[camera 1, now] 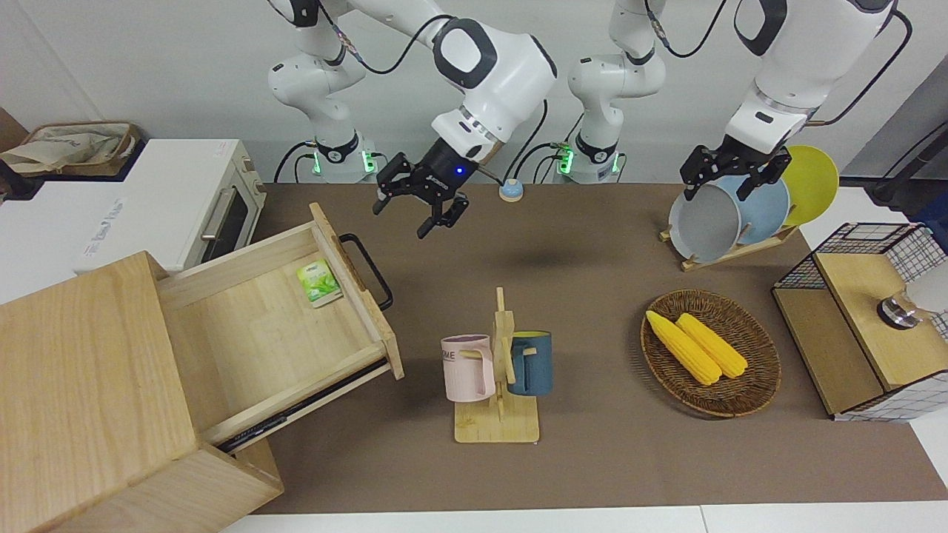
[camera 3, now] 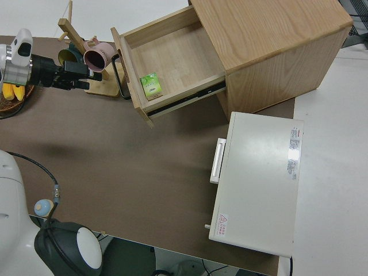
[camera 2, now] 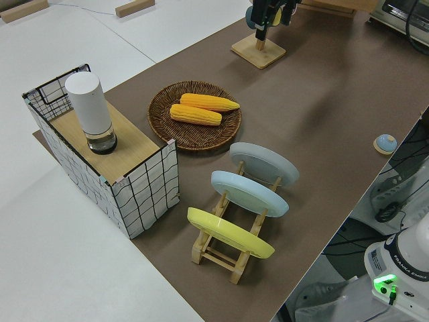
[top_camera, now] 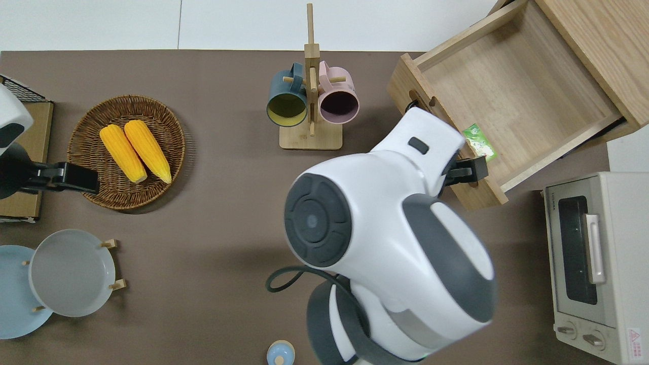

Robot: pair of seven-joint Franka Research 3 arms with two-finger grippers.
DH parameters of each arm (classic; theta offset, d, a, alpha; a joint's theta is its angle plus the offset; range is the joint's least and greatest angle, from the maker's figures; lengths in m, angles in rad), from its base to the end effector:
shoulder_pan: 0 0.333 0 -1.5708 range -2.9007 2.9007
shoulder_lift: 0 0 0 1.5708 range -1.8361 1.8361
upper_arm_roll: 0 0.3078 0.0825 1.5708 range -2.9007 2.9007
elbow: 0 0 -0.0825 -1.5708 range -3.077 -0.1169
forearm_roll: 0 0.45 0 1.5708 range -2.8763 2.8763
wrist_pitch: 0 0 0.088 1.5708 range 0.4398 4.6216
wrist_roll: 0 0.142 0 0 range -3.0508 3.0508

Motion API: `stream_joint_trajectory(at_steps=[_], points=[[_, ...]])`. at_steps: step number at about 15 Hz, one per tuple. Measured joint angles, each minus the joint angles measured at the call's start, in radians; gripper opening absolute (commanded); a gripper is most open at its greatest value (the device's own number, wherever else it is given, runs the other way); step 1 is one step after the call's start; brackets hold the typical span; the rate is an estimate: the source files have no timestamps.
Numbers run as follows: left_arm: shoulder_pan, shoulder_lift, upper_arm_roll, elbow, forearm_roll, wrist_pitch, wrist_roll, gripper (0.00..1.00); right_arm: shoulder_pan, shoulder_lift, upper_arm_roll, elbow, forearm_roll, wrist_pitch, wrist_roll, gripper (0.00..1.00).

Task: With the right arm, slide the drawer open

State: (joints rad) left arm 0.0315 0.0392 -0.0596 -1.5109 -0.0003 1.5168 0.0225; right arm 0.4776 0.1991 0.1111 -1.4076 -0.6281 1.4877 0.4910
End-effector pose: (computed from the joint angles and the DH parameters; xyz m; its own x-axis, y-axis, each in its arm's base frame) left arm 0.6257 -0.0170 0.5843 0.9982 -0.0506 -0.0332 -0.0505 -0.9987 0.0034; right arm 0.6056 0.2914 0.5605 0.9750 0.1334 0.1779 0.0138 -0.8347 0.5505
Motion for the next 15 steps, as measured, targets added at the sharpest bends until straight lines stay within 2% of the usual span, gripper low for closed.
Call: stream_joint_trajectory(at_steps=[4, 7, 10, 12, 15], points=[[0.000, 0.000, 0.000, 0.000, 0.000, 0.000, 0.000, 0.99, -0.200, -0.105, 0.003, 0.001, 0.264, 0.000, -0.153, 0.985], [0.000, 0.000, 0.000, 0.000, 0.000, 0.000, 0.000, 0.99, -0.313, -0.128, 0.004, 0.001, 0.383, 0.008, -0.249, 0.985], [0.000, 0.000, 0.000, 0.000, 0.000, 0.000, 0.000, 0.99, -0.381, -0.130, 0.006, 0.000, 0.475, 0.021, -0.294, 0.985], [0.000, 0.000, 0.000, 0.000, 0.000, 0.000, 0.000, 0.99, -0.428, -0.129, 0.007, -0.009, 0.553, 0.064, -0.302, 0.985], [0.000, 0.000, 0.000, 0.000, 0.000, 0.000, 0.000, 0.99, -0.467, -0.120, 0.010, -0.033, 0.611, 0.116, -0.304, 0.985]])
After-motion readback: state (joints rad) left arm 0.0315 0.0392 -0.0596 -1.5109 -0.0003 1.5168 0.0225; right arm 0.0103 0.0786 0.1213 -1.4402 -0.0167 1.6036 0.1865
